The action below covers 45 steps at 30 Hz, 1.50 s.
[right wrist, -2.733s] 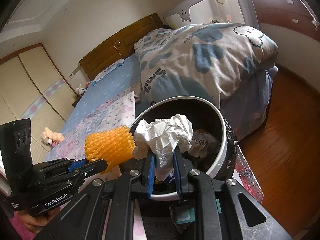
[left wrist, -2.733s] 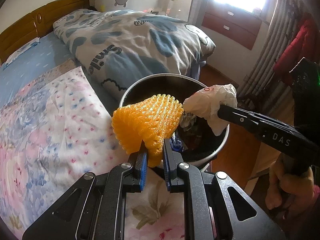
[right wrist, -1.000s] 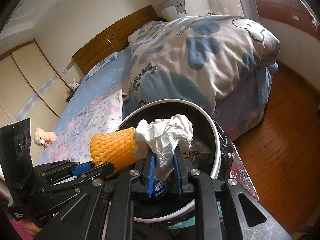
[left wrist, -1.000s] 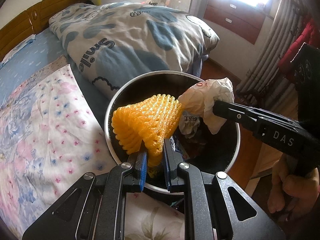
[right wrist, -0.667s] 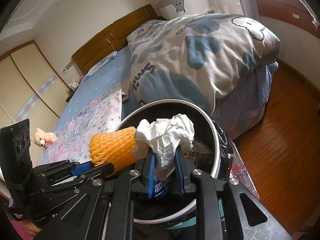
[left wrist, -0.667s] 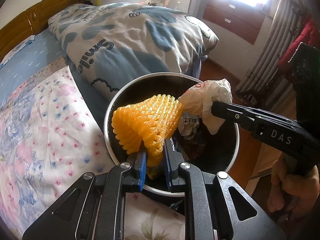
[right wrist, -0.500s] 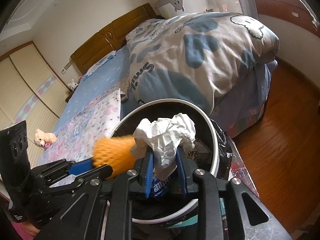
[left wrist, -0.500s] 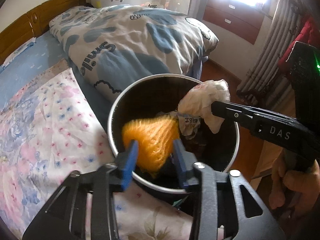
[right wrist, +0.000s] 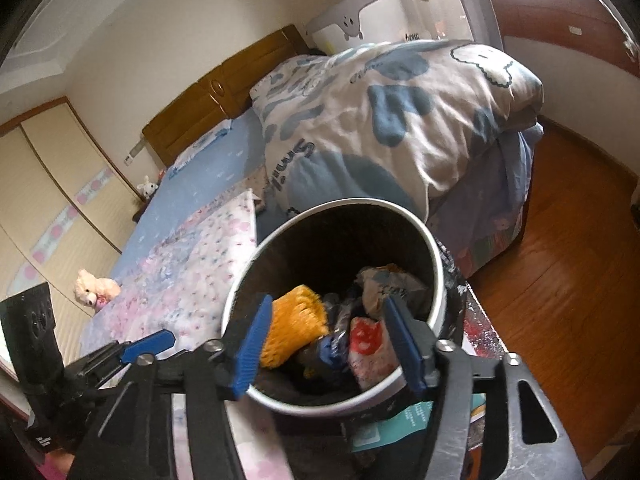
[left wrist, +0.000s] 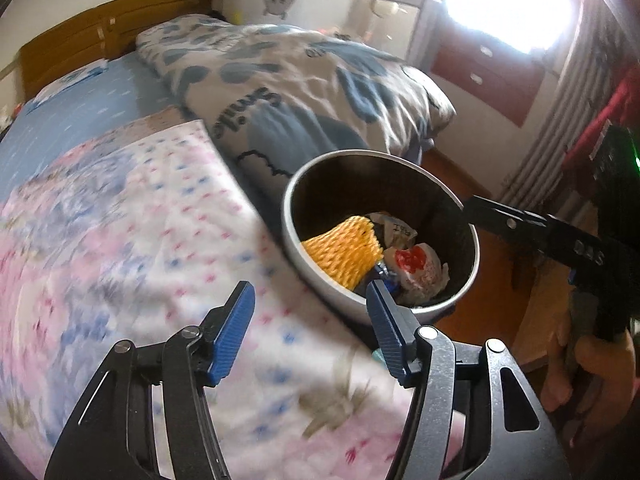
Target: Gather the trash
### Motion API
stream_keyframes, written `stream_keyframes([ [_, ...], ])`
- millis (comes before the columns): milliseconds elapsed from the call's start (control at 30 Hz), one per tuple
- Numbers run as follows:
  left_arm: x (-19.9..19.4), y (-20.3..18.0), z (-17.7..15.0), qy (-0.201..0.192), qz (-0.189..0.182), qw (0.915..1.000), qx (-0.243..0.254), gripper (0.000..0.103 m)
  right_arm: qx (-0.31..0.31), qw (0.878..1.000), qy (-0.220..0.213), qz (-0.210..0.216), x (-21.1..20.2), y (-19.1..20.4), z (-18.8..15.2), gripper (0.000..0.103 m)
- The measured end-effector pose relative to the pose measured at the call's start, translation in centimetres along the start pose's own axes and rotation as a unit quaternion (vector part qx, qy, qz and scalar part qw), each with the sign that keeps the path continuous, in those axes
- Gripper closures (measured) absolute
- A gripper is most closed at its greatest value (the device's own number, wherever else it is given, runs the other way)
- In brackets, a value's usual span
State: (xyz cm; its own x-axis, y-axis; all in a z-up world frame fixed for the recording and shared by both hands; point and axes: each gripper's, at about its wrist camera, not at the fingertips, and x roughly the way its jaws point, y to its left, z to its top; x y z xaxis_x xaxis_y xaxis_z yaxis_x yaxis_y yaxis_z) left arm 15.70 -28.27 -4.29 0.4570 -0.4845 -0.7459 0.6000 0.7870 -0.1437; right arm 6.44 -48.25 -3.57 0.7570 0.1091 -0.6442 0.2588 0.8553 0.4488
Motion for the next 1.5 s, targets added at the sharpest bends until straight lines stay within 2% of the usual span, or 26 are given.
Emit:
stream_keyframes([
  [67,-1.0,0.6,-0.7,-0.008,0.003,0.9999,-0.011,0.041,-0.004,1.000,-0.009,0.002,-0.8,1.0,-0.9,0.029],
  [200,-3.8,1.9,-2.7,-0.025,0.007,0.9990,-0.036,0.039,-0.009,1.000,-0.022,0.008,-2.3,3.1,-2.6,0.026],
  [333,-6.2,2.5,-4.4,-0.038,0.016,0.9984,-0.039,0.033,-0.015,0.999,-0.040,0.016,-4.0,5.5,-4.3,0.024],
  [467,-9.1,3.0,-6.2,-0.067,0.036,0.9964,-0.037,0.024,-0.031,0.997,-0.065,0.012,-5.7,7.8,-5.9,0.013],
  [633,-13.0,3.4,-7.6,-0.115,0.067,0.9907,-0.030,0.019,-0.061,0.994,-0.092,0.004,-8.0,10.6,-7.0,0.012],
  [700,-15.3,3.2,-8.1,-0.149,0.090,0.9844,-0.023,0.013,-0.085,0.991,-0.108,-0.002,-9.2,12.0,-6.8,0.011],
  [733,-16.0,3.2,-8.1,-0.161,0.101,0.9814,-0.024,0.004,-0.094,0.988,-0.124,-0.005,-10.2,12.8,-6.6,0.010],
  [767,-17.0,3.2,-8.4,-0.177,0.115,0.9771,-0.026,0.000,-0.099,0.985,-0.139,-0.006,-11.1,13.4,-6.5,0.003],
  [800,-18.3,3.2,-8.8,-0.200,0.129,0.9709,-0.028,0.000,-0.104,0.982,-0.157,-0.007,-12.1,14.0,-6.4,0.000],
  [900,-20.2,3.2,-9.7,-0.231,0.166,0.9582,-0.031,0.000,-0.118,0.970,-0.213,-0.013,-14.7,15.6,-6.8,0.000],
  [1000,-21.1,3.5,-10.6,-0.257,0.197,0.9454,-0.036,0.000,-0.132,0.962,-0.237,-0.028,-15.4,16.5,-7.8,0.000],
  [1100,-21.0,3.9,-11.1,-0.258,0.207,0.9431,-0.036,0.000,-0.137,0.958,-0.245,-0.049,-14.6,16.5,-9.3,0.000],
  [1267,-20.0,4.1,-11.8,-0.242,0.219,0.9446,-0.034,0.000,-0.141,0.965,-0.214,-0.062,-12.0,16.2,-11.5,0.000],
  [1500,-19.8,4.5,-12.3,-0.233,0.230,0.9442,-0.039,0.000,-0.147,0.966,-0.202,-0.062,-11.2,16.3,-12.1,0.000],
])
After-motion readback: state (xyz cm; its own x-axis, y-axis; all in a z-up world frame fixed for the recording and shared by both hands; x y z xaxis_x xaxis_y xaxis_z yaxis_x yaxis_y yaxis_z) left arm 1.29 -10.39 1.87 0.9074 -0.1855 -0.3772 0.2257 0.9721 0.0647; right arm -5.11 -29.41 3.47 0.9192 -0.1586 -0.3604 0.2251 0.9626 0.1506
